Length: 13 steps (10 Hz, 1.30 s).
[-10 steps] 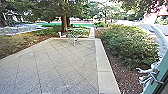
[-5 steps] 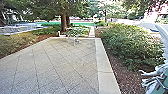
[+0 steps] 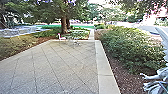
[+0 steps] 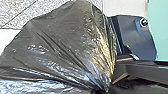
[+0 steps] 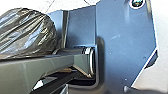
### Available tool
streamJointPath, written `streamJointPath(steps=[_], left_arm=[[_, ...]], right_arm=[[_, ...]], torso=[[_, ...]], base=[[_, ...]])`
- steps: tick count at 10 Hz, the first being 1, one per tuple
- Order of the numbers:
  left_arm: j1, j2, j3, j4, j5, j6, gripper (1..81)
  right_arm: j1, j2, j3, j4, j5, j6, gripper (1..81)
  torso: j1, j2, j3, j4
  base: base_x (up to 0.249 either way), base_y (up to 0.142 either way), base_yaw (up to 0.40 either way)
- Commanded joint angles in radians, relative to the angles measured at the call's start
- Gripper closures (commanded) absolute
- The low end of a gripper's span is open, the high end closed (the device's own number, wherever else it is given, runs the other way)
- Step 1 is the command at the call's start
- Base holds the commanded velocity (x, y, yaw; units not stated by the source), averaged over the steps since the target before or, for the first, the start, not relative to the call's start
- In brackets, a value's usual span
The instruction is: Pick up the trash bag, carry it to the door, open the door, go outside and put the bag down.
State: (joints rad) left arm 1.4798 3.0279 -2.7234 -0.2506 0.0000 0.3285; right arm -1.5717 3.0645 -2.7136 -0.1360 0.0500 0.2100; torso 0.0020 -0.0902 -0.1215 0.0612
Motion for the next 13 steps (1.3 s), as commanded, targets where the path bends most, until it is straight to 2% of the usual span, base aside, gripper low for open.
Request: streamJointPath(steps=[1,7,13], left_arm=[[-0.037,-0.003,0.002,0.002,0.067,0.004,81.1],[-0.037,-0.003,0.002,0.002,0.069,0.004,81.1],[-0.037,-0.007,0.002,-0.009,0.069,0.003,81.1]], right_arm=[[0.034,0.009,0.008,-0.007,-0.059,-0.001,1.0],[0.035,0.009,0.008,-0.007,-0.061,-0.001,1.0],[0.034,0.009,0.006,-0.007,-0.059,-0.001,1.0]], torso=[[0.0,0.0,0.0,0.0],[-0.002,-0.001,0.0,0.0],[-0.002,0.0,0.0,0.0]], base=[[0.149,0.0,0.0],[0.147,0.0,0.0],[0.0,0.0,0.0]])
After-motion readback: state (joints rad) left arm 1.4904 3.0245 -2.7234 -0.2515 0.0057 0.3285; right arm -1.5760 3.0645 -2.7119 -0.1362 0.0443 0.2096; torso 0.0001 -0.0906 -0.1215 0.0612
